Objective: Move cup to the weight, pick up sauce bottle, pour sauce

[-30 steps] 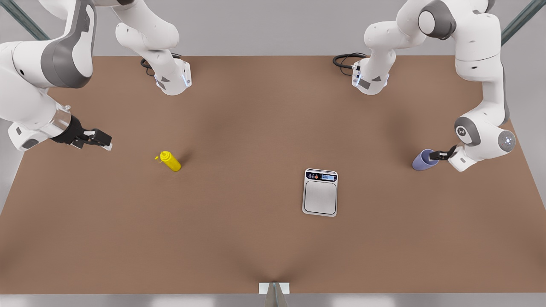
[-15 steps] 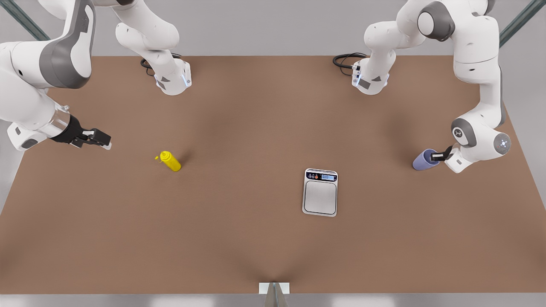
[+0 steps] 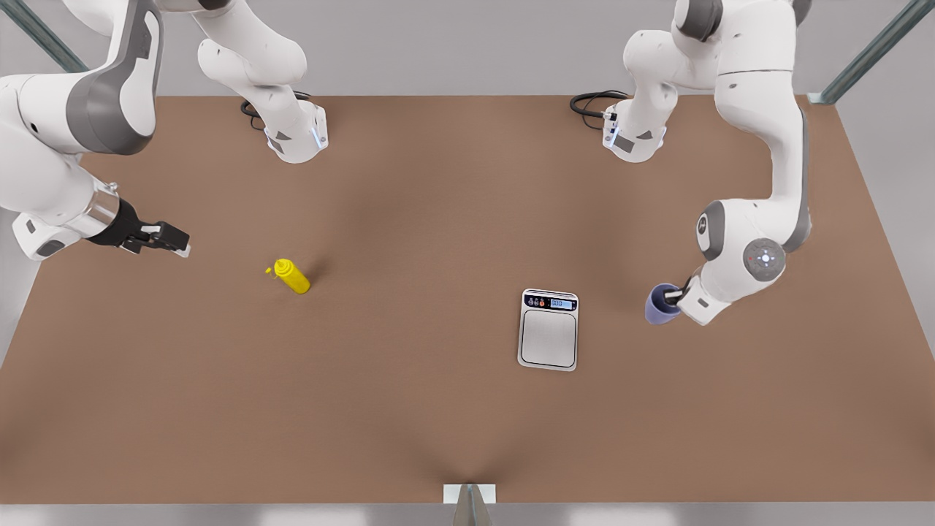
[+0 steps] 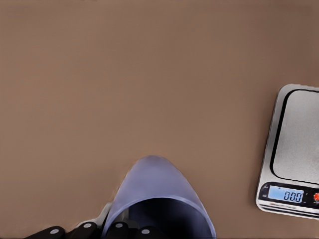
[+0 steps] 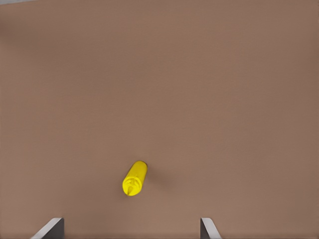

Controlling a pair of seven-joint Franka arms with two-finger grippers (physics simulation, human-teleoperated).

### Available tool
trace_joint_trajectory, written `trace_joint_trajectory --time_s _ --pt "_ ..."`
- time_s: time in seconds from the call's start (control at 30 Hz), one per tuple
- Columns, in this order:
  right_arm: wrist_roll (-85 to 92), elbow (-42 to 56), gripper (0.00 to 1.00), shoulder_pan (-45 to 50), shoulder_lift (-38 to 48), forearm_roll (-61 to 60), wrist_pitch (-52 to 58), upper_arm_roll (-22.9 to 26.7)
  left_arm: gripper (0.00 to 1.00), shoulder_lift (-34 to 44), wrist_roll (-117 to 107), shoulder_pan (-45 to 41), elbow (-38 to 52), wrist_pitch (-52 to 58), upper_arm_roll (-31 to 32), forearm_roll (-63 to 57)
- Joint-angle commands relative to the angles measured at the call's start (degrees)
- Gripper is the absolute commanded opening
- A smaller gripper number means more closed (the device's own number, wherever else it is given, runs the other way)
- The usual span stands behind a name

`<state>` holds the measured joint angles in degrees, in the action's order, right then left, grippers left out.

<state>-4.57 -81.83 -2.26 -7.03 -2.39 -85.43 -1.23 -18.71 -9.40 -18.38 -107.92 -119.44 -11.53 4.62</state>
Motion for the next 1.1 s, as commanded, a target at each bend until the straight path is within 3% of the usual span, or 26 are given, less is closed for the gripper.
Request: trace_joint_trajectory --time_s 0.0,0.13,0.2,0.53,0.57,0.73,0.77,0.87,0.93,0.97,1.03,1.07 --pt "0.0 0.0 1.0 -0.02 -0.18 -0.07 0.0 0.09 0.24 -0.79 -1.49 0.1 1.38 0.87 1.06 3.99" --pt "0.09 0.0 1.0 -0.11 -0.27 -0.07 0.0 0.26 0.24 -9.93 -21.35 -0.07 16.15 1.84 12.05 3.99" --pt "0.09 0.0 1.0 -0.11 -0.44 -0.07 -0.09 0.26 0.24 -12.84 -29.0 -0.16 19.41 1.93 16.01 3.99" --pt "0.09 0.09 1.0 -0.11 -0.53 0.02 0.0 0.35 0.28 -17.32 -28.39 -0.51 18.18 0.7 16.01 3.9" --pt "0.35 0.09 1.0 -0.2 -0.62 0.11 0.26 0.35 0.33 -17.5 -28.39 -0.51 18.18 0.35 16.01 3.82" --pt "0.62 -0.44 1.0 -0.2 -0.35 0.11 1.58 0.88 0.91 -17.58 -28.65 -0.51 18.36 0.43 16.19 3.82" --pt "0.18 -0.7 1.0 -0.11 -0.18 0.19 1.41 0.97 0.99 -17.32 -29.01 -0.51 18.36 0.61 16.19 3.82" --pt "0.44 -6.76 1.0 -0.29 2.1 0.46 -2.19 1.41 0.99 -16.79 -29.09 -0.6 18.71 1.4 16.01 3.82" --pt "-0.61 -12.47 1.0 -0.03 3.07 -4.46 -5.01 8.25 0.99 -16.62 -29.18 -0.6 18.88 1.49 16.01 3.82" --pt "-7.54 -13.8 1.0 0.06 3.07 -7.97 -5.01 11.68 0.99 -16.0 -29.18 -0.6 18.88 1.84 16.19 3.82" --pt "-29.0 -15.29 1.0 -0.11 2.81 -9.56 -5.01 13.1 0.99 -15.3 -29.18 -0.6 19.94 4.12 16.01 3.46" --pt "-30.23 -15.29 1.0 -0.2 2.72 -12.45 -4.39 14.76 0.99 -15.3 -29.18 -0.6 21.78 6.76 15.84 3.38"
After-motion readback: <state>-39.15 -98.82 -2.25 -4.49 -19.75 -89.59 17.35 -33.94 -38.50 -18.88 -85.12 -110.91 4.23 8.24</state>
